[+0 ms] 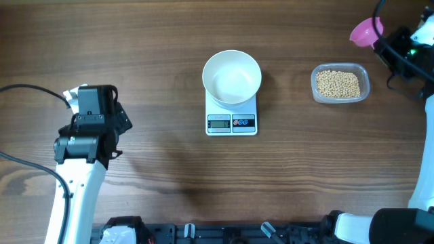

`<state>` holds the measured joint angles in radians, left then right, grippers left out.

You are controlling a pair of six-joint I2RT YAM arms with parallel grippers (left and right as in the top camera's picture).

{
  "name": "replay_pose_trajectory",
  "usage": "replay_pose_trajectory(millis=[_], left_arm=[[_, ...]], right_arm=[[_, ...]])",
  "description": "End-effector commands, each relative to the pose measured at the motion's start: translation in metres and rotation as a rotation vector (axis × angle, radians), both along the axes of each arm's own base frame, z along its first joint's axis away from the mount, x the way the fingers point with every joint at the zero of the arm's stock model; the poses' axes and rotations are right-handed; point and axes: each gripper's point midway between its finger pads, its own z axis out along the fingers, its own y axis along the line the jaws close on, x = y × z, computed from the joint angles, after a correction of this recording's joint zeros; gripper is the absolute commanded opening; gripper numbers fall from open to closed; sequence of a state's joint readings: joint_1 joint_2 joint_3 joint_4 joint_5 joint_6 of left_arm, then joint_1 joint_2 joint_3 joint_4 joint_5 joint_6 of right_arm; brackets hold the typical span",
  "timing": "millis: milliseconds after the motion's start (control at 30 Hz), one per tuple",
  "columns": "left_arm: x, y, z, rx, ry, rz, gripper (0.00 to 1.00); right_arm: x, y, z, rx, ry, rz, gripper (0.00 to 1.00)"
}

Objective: Scoop item into bowl and weigh 150g on scale
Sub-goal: 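Lower the pink scoop into the soybean tub with the right gripper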

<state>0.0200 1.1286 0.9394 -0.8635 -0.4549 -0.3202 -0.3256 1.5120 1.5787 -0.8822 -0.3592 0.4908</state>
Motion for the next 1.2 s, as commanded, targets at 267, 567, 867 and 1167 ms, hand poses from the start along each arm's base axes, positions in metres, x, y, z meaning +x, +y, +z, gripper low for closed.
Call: replay_pose_trajectory(millis=[267,567,867,1167], left_arm=[[0.01,-0.036,-0.012,-0.207,-0.016,-0.103,1.0],[0.014,-0.103,-0.013,-0.548,-0.027,-0.3,1.0],[0.016,-0.107,-0.011,-0.564,-0.041,-0.314,1.0],[0.019,-0.107,-0.009,-0.561,-0.054,-0.318,1.0]], right_arm=[[-0.05,-0.008,-0.041,-0.195,0.257,0.123,0.04],[-0.036,-0.021,-0.033,-0.499,0.175,0.373,0.04],[-0.04,-0.004,-0.05,-0.587,0.146,0.632,0.04],[-0.038,-0.013,-0.074,-0.612,0.189,0.622,0.04]])
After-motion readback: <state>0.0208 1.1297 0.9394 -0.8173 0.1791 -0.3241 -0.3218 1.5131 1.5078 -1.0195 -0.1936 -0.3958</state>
